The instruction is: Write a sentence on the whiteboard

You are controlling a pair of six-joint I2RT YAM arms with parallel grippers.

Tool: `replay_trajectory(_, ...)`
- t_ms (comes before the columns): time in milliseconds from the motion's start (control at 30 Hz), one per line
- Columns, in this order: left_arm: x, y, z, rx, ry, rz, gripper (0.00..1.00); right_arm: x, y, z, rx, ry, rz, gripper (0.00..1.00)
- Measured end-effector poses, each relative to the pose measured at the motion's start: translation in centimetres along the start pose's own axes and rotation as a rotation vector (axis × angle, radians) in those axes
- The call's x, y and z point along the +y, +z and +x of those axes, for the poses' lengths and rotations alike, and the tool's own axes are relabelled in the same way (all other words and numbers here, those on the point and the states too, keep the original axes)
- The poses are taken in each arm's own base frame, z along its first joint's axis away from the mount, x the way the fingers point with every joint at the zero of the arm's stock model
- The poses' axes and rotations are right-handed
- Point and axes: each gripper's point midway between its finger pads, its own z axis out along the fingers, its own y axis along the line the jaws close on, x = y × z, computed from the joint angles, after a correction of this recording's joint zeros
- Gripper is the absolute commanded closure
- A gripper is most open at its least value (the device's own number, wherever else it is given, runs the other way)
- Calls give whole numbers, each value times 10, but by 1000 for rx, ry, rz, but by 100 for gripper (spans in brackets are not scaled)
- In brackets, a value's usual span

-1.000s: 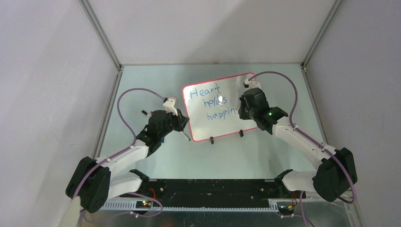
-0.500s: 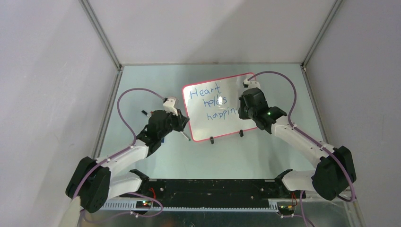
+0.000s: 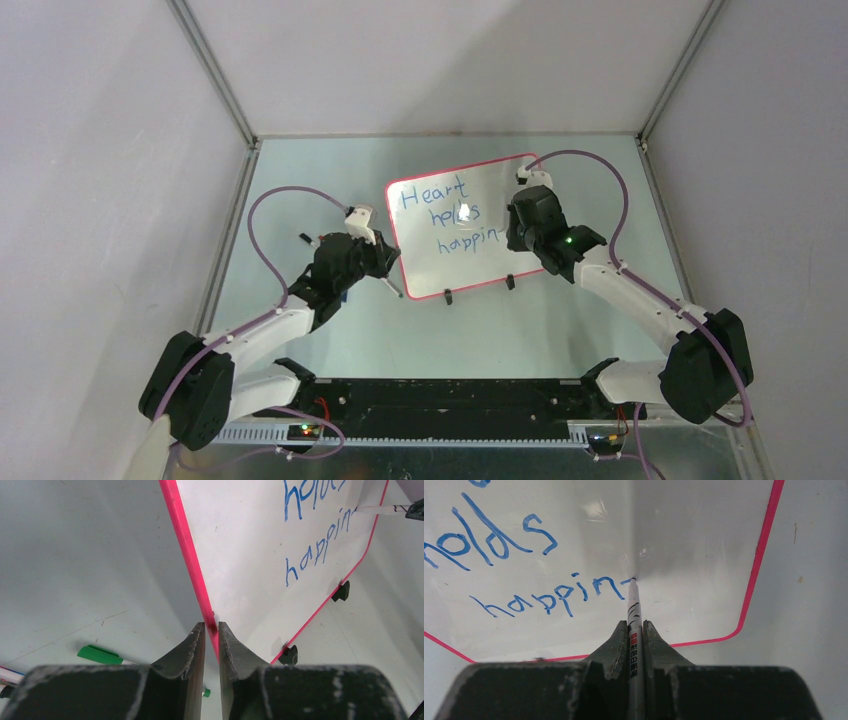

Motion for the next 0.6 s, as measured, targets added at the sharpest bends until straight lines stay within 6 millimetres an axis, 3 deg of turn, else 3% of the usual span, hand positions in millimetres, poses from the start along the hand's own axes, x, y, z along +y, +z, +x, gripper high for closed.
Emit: replay_trajectory(600,0,0,0,0,0,0,79,-1,2,-2,0,4,5,100)
